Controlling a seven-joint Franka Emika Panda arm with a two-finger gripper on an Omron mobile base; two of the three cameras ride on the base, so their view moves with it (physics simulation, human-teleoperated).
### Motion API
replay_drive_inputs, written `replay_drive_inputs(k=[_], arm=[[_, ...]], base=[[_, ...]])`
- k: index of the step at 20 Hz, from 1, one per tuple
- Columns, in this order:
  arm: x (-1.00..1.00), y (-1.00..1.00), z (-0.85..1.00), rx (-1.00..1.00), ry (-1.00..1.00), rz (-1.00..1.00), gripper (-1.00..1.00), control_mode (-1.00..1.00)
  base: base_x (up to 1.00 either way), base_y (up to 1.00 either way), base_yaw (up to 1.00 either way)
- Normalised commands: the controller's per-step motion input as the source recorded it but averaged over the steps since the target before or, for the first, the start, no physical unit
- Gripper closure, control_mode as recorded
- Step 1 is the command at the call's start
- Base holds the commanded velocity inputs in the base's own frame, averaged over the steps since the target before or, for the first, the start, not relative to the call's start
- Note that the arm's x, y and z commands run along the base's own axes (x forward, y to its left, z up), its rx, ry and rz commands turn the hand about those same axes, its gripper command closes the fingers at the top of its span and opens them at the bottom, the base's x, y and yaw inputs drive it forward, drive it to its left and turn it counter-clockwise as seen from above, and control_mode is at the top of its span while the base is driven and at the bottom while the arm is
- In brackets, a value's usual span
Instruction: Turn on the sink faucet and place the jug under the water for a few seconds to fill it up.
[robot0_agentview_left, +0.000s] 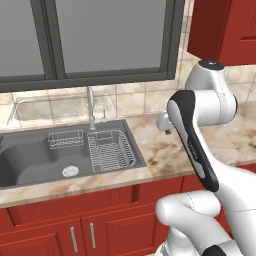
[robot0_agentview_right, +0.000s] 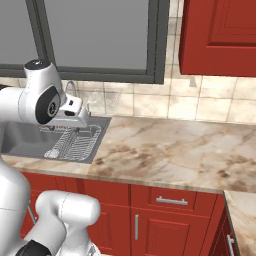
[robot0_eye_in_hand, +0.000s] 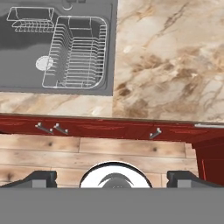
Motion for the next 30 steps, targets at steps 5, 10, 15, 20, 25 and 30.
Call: replay_drive_inputs(k=[5,10,15,20,25,30], arm=[[0.00,-0.01,-0.26,0.12,0.00,0.04,-1.00,-1.00],[0.35,0.09,-0.18,0.14,0.00,0.01,-1.00,-1.00],[0.75,0.05,-0.06,0.22,0.00,0.01,-1.00,-1.00],[0.75,0.00,0.00,0.16,0.00,0.06,-1.00,-1.00],[0.47,0.00,-0.07,0.14,0.00,0.02,-1.00,-1.00],[0.05,0.01,-0.10,0.08,0.00,0.00,-1.00,-1.00]], base=[[0.00,0.00,0.00],[0.00,0.00,0.00],[0.00,0.00,0.00],[0.00,0.00,0.00],[0.00,0.00,0.00],[0.00,0.00,0.00]])
